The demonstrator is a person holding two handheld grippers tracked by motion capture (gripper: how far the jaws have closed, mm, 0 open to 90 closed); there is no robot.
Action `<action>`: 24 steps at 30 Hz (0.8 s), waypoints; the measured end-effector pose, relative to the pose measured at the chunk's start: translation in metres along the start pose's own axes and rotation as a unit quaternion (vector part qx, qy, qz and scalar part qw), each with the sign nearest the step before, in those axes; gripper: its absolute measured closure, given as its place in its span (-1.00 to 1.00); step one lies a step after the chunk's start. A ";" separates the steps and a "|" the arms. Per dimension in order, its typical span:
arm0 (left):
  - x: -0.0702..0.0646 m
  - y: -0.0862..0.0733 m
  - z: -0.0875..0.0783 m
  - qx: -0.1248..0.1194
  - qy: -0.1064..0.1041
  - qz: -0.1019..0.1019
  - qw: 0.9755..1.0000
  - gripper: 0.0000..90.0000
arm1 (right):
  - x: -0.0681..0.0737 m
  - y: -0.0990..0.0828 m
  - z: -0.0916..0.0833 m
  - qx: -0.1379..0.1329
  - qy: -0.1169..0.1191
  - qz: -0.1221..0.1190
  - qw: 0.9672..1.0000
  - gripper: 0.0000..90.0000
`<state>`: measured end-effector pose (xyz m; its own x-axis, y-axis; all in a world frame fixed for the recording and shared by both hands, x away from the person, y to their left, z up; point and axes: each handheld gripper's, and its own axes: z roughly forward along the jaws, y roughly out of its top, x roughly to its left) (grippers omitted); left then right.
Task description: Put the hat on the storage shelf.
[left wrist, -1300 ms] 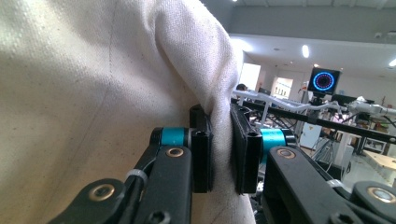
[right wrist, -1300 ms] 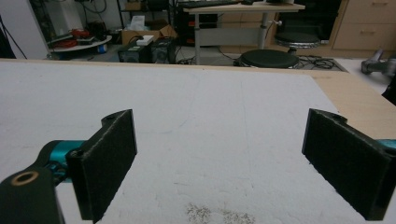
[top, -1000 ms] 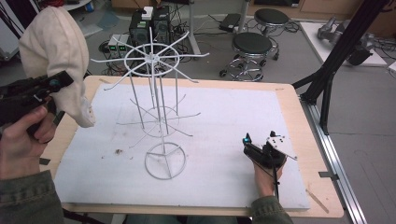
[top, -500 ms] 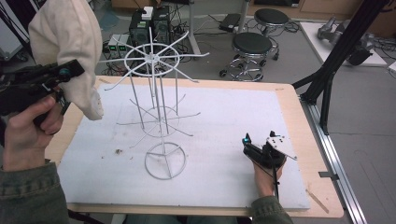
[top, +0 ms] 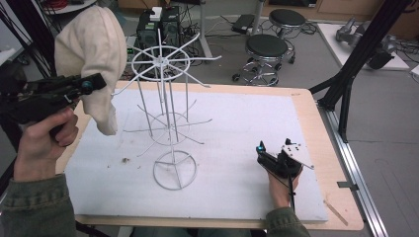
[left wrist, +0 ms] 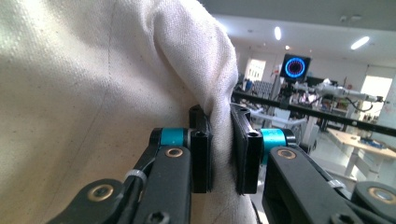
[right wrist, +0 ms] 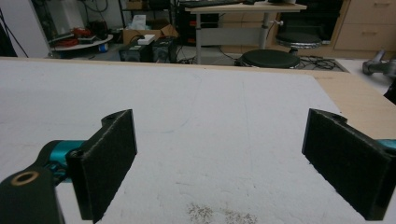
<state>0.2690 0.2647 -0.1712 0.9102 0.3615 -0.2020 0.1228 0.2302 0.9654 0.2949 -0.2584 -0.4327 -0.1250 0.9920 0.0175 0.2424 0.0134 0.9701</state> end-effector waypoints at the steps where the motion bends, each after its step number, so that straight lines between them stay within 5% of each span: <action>1: 0.001 -0.001 0.001 0.004 -0.001 -0.001 1.000 0.76 | 0.000 0.000 0.000 0.001 0.000 -0.001 1.000 -0.80; 24: 0.020 -0.030 -0.001 0.013 -0.029 -0.047 0.998 0.74 | 0.001 0.000 0.000 0.002 0.000 -0.001 1.000 -0.80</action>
<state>0.2830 0.2655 -0.2044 0.9157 0.2864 -0.2818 0.2172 0.2374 0.9468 0.2943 -0.2574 -0.4326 -0.1251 0.9920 0.0152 0.2463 0.0163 0.9691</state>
